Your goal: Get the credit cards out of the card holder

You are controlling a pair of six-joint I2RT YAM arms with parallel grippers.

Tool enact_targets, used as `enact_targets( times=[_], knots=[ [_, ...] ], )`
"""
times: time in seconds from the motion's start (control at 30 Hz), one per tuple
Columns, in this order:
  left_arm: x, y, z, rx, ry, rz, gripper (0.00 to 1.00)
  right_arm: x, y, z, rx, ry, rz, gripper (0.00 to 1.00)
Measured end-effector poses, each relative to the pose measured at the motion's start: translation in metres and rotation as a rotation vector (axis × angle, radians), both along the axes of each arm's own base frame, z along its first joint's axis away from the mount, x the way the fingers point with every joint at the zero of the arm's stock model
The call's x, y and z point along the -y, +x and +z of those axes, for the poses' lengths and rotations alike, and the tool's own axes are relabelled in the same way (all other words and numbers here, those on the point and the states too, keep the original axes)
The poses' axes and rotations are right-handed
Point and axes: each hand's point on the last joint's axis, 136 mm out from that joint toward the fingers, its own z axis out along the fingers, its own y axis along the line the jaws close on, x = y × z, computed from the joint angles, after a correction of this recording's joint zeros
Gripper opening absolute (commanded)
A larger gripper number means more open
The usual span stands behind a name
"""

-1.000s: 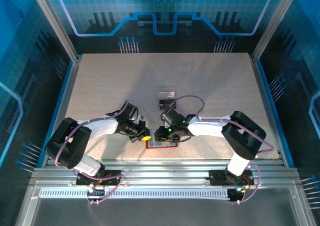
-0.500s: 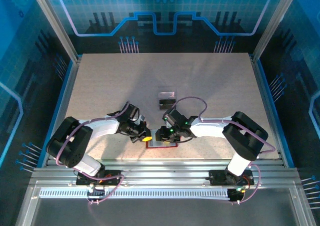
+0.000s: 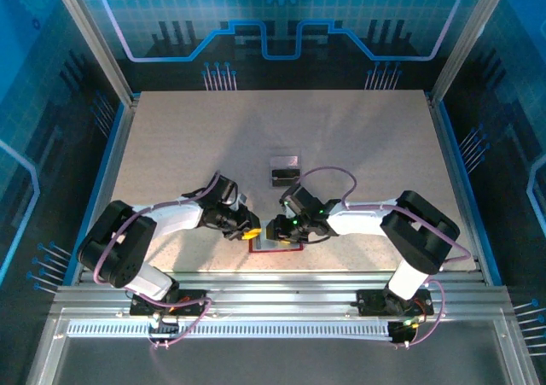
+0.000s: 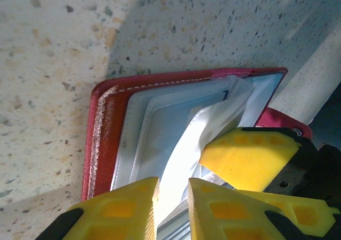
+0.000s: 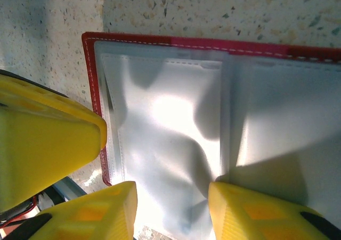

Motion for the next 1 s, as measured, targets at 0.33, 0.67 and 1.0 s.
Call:
enact_targets(
  times=[0.33, 0.67, 1.0],
  knots=[
    [0.005, -0.004, -0.001, 0.003, 0.001, -0.018, 0.28, 0.000, 0.000, 0.001, -0.003, 0.020, -0.005, 0.41],
    [0.010, -0.002, -0.003, -0.003, 0.012, -0.031, 0.30, 0.001, 0.000, 0.001, -0.001, 0.028, -0.012, 0.41],
    [0.014, -0.002, -0.004, -0.002, 0.016, -0.038, 0.33, 0.006, 0.000, 0.001, -0.005, 0.029, -0.025, 0.41]
  ],
)
